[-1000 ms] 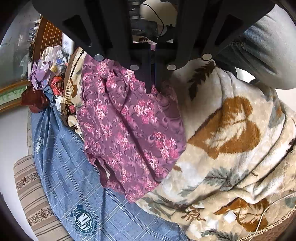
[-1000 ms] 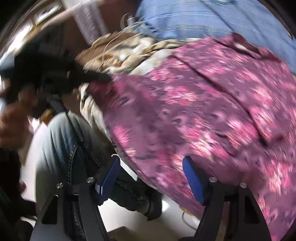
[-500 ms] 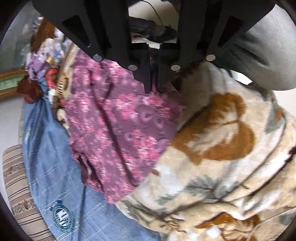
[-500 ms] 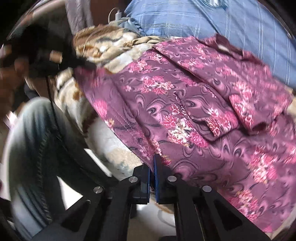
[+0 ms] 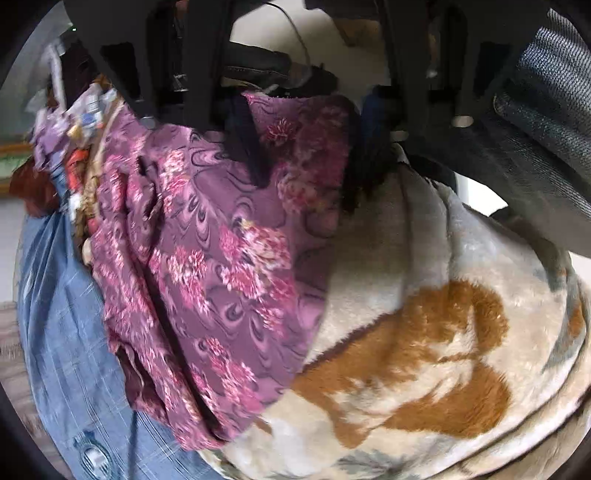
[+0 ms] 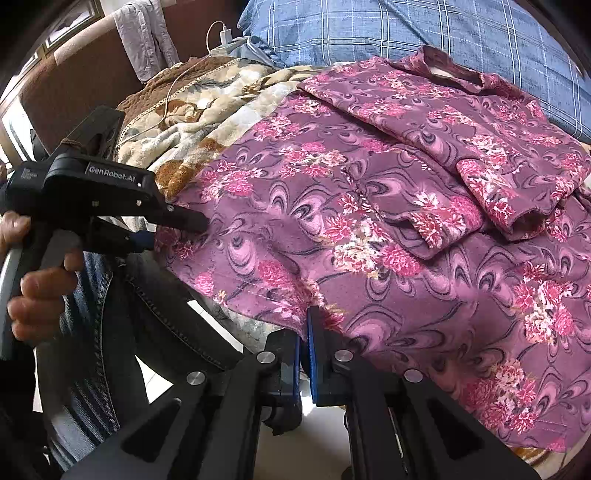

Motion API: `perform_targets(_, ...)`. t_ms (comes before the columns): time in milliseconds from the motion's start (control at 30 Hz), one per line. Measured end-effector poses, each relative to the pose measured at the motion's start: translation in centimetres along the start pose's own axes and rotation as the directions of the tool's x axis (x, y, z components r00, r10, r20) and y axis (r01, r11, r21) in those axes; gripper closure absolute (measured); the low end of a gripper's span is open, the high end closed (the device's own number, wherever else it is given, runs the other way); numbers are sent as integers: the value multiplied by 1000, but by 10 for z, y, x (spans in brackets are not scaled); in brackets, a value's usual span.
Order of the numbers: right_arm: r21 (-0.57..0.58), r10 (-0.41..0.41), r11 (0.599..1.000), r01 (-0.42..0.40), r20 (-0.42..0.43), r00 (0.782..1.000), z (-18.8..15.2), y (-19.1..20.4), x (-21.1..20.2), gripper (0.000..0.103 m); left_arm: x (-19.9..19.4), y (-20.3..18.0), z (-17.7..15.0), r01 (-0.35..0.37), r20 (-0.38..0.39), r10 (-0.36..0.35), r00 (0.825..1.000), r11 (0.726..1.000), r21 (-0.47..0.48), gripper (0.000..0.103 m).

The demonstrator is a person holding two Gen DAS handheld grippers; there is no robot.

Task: Fold small clothes

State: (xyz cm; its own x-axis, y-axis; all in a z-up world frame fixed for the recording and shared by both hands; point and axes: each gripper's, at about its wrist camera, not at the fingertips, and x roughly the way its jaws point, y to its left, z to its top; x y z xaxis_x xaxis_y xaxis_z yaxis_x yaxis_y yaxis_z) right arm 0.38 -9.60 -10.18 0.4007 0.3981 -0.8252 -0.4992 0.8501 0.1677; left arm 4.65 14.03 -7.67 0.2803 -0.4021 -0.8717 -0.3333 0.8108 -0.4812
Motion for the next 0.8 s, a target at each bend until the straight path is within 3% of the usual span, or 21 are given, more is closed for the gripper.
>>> perform_targets(33,1,-1,1000,1,-2,1000,0,0,1,100,-1,-1,-1,18,-13,-18,1000,1000,5,96)
perform_targets(133,2,0,1000,0,0,1000,-1,-1,1,96,-26,-2,0,88,16,-88,996,996,-26,97)
perform_targets(200,-11,16,1000,-16,13,1000,-2,1,-4,92,-51,-3,5,181,44,-179,983,983,-44,97)
perform_targets(300,-28,32,999,-32,13,999,-5,4,-4,80,-73,-8,18,281,47,-279,959,958,-58,97)
perform_targets(367,-13,43,999,-42,16,999,-7,3,-2,70,-75,-14,24,293,42,-291,956,954,-57,97)
perform_targets(433,-45,1,999,0,24,1000,-8,8,-1,53,-74,-18,30,289,32,-288,957,955,-71,97)
perform_targets(467,-64,-27,998,28,26,999,-9,12,0,52,-72,-21,34,306,17,-305,952,948,-90,97)
perform_targets(600,-93,-181,979,182,24,983,-13,12,6,52,-71,-31,43,297,12,-297,955,950,-93,97)
perform_targets(667,-75,-253,964,255,25,967,-13,6,6,58,-69,-33,47,292,12,-292,956,952,-93,97)
perform_targets(733,-46,-267,962,268,9,964,-13,-2,4,78,-68,-29,49,275,13,-275,961,957,-95,97)
perform_targets(800,-33,-275,961,275,-3,961,-15,-8,1,86,-65,-27,50,269,8,-269,963,958,-100,97)
